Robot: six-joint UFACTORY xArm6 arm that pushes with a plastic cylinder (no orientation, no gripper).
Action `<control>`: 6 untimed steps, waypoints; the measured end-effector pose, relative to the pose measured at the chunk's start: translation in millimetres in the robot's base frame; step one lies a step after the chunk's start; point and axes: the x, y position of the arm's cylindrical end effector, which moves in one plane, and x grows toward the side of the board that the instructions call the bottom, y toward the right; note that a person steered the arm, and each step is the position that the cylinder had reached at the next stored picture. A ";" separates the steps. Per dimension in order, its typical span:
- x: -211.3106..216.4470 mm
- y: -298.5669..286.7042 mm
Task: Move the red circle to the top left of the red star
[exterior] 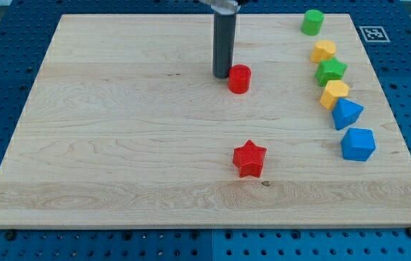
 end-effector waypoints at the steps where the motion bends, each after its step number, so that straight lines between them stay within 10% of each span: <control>1: -24.8 -27.1; 6: -30.6 44.6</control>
